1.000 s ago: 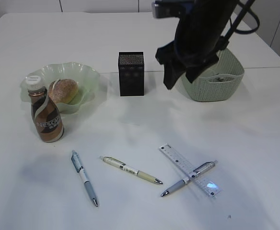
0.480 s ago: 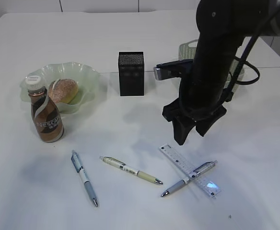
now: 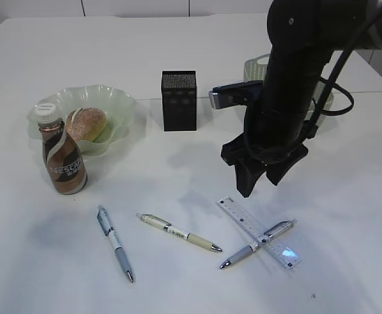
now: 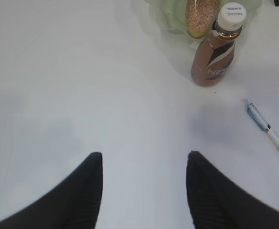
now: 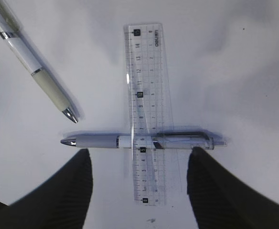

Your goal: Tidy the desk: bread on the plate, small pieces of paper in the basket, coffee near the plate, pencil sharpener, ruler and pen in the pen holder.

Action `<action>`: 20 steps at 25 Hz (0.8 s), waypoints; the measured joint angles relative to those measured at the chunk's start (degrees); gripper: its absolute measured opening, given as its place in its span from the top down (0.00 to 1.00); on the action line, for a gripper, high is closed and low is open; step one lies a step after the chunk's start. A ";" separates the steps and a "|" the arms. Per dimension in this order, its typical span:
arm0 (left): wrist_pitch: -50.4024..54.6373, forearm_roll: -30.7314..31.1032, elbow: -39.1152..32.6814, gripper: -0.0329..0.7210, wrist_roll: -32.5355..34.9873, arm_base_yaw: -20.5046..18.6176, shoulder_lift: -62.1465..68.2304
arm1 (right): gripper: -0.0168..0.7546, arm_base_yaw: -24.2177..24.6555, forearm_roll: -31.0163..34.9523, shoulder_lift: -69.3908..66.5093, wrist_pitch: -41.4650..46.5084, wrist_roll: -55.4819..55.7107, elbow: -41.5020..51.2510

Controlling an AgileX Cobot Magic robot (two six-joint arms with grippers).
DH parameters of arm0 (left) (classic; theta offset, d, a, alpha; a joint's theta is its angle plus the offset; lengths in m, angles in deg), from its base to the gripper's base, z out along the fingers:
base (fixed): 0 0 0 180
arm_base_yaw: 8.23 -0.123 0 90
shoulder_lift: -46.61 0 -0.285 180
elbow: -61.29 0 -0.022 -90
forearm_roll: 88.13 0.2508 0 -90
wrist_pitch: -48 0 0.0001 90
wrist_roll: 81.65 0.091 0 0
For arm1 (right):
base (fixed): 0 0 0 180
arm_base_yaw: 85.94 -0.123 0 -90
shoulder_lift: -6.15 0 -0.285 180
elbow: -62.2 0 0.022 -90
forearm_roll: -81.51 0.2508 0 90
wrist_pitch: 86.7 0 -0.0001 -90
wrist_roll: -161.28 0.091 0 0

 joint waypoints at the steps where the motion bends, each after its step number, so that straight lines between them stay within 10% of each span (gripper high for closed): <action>1: 0.00 0.00 0.00 0.43 0.00 0.00 0.00 | 0.34 0.00 0.00 0.00 0.00 0.00 0.00; 20: -1.16 0.00 0.00 0.44 0.00 0.00 0.00 | 0.34 -0.22 0.13 -5.66 -0.26 0.00 0.00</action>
